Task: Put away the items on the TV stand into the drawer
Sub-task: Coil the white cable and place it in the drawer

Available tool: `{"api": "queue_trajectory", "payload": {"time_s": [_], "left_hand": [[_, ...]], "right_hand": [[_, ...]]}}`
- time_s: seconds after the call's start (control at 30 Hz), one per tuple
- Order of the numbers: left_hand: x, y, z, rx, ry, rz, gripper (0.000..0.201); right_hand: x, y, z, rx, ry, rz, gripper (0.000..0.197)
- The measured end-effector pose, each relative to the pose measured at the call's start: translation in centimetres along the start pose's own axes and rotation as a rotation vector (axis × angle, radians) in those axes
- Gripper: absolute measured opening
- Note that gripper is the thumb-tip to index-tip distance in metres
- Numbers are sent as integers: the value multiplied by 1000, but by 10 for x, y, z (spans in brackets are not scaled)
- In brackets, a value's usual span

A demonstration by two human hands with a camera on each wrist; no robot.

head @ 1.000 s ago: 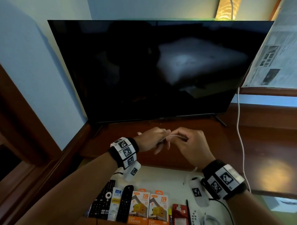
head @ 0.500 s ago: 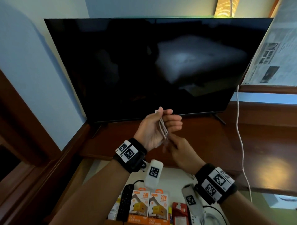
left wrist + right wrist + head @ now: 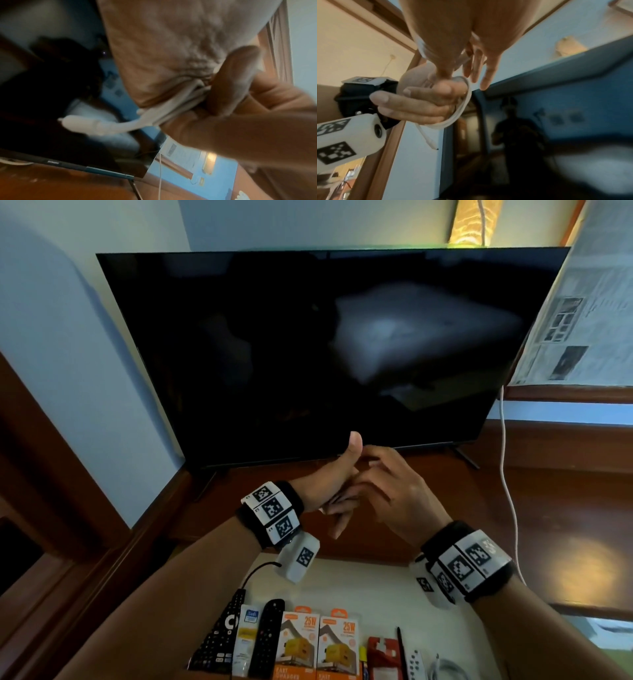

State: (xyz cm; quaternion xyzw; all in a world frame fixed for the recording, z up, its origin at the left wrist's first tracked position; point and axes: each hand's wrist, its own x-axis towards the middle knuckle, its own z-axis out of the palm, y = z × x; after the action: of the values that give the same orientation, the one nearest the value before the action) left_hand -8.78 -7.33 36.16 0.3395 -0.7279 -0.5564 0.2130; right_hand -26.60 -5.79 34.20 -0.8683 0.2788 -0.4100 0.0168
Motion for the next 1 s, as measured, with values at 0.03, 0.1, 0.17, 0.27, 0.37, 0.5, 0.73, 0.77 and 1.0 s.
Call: {"api": "queue_trajectory", "payload": {"time_s": [0.03, 0.1, 0.17, 0.27, 0.37, 0.5, 0.73, 0.77, 1.0], "left_hand": [[2, 1, 0, -63, -4, 1, 108], [5, 3, 0, -99, 25, -40, 114], [6, 5, 3, -113, 102, -44, 114], [1, 4, 6, -173, 277, 74, 74], [-7, -5, 5, -109, 316, 148, 46], [-16, -7, 2, 29, 346, 161, 36], [-17, -5, -5, -73, 305, 199, 34], [-16, -4, -5, -74, 298, 207, 34], [-12, 8, -5, 113, 407, 241, 39]], "right_hand": [[-1, 2, 2, 74, 18, 24, 14], [-3, 5, 5, 158, 83, 45, 13], [-2, 6, 6, 149, 184, 77, 11], [0, 7, 5, 104, 335, 192, 9], [0, 4, 2, 183, 354, 287, 9], [2, 11, -10, 310, 139, 297, 14], [7, 21, -22, 153, -69, 224, 22], [9, 21, -20, 153, -30, 236, 21], [9, 9, -8, 624, 117, 515, 27]]}}
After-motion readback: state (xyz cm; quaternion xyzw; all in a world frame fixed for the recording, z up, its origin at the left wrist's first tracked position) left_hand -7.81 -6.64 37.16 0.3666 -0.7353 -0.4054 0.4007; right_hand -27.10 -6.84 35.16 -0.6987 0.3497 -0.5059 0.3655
